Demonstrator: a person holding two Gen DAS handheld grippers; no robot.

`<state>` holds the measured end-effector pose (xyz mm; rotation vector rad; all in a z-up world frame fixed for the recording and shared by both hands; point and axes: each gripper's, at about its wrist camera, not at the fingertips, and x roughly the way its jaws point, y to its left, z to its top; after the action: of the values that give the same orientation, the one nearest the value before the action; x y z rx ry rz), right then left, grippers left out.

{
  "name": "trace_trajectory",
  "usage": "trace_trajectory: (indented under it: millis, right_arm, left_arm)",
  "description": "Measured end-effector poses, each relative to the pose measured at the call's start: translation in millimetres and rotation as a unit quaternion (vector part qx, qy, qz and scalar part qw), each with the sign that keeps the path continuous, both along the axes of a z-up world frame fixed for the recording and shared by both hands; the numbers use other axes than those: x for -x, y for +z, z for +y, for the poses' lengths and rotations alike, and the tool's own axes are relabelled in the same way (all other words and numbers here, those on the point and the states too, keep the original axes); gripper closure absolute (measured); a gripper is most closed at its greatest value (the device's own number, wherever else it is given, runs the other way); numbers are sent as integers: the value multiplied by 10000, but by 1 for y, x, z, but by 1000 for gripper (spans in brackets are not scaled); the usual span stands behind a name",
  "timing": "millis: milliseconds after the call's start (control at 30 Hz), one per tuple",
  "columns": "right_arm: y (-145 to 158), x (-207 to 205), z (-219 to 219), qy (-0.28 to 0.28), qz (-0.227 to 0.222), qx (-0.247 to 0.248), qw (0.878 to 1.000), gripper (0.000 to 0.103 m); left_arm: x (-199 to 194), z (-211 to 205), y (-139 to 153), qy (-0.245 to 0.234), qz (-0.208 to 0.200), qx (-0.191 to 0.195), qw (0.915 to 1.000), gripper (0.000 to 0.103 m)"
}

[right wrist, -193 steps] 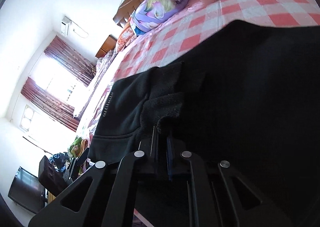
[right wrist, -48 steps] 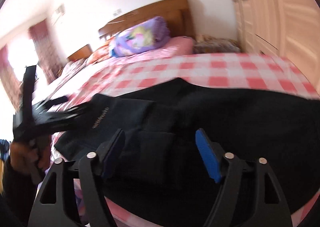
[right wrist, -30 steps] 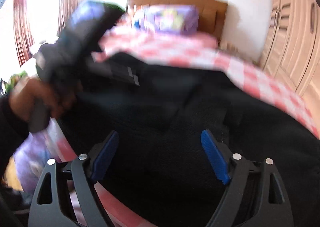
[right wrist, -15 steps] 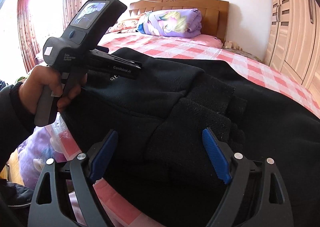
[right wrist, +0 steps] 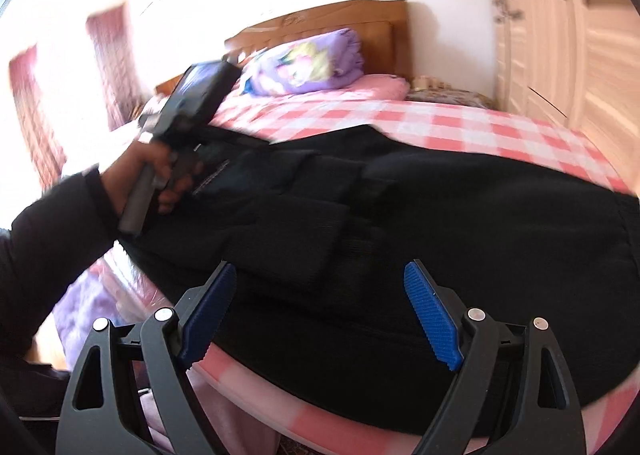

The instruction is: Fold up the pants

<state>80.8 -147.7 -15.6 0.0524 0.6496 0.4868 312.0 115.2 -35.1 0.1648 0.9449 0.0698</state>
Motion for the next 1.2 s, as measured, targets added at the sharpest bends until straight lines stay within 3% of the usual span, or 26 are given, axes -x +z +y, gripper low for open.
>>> trace_trajectory:
  millis: [100, 200, 333, 467, 500, 567, 633, 700, 767, 900, 1033, 1133, 1200]
  right_arm:
    - [6, 8, -47, -545, -57, -476, 9974, 19]
    - [9, 15, -95, -1145, -127, -598, 9915, 15]
    - [-10, 14, -127, -1479, 275, -381, 9879, 15]
    - [-25, 19, -137, -1395, 489, -147, 9889, 15]
    - [-24, 24, -144, -1380, 473, -295, 9889, 15]
    - [-23, 33, -161, -1429, 473, -764, 9856, 15]
    - [-23, 43, -187, -1697, 440, -1325, 9756, 15]
    - [-24, 52, -211, -1990, 506, -1696, 9639, 15]
    - [-32, 53, -230, -2236, 760, -2005, 9508, 15]
    - [-44, 38, -239, -2536, 1167, -2013, 9389, 15]
    - [-45, 21, -246, -2512, 1193, -2128, 9367, 15]
    - [-46, 6, -246, -2499, 1358, -2183, 9335, 14]
    - [-46, -1, -247, -2500, 1462, -2245, 9304, 14]
  left_arm:
    - [-1, 10, -3, 40, 149, 336, 9993, 1]
    - [19, -11, 15, 254, -116, -302, 9992, 2]
    - [67, -60, 43, -284, -690, -504, 9959, 2]
    - [91, -89, 10, -612, -580, -1159, 9897, 2]
    - [95, -87, 4, -592, -605, -1118, 9901, 1]
    - [100, -70, 4, -388, -542, -621, 9958, 2]
    - [105, -64, 8, -260, -508, -628, 9964, 2]
    - [121, -70, 25, -318, -863, -721, 9932, 2]
    - [134, -83, 39, -573, -1109, -570, 9905, 2]
    - [146, -136, 39, -1352, -1341, -696, 9792, 2]
    - [142, -180, 2, -1846, -1030, -1151, 9706, 2]
    - [140, -181, -15, -1759, -1124, -1002, 9728, 1]
    - [130, -174, -15, -1691, -811, -644, 9801, 1]
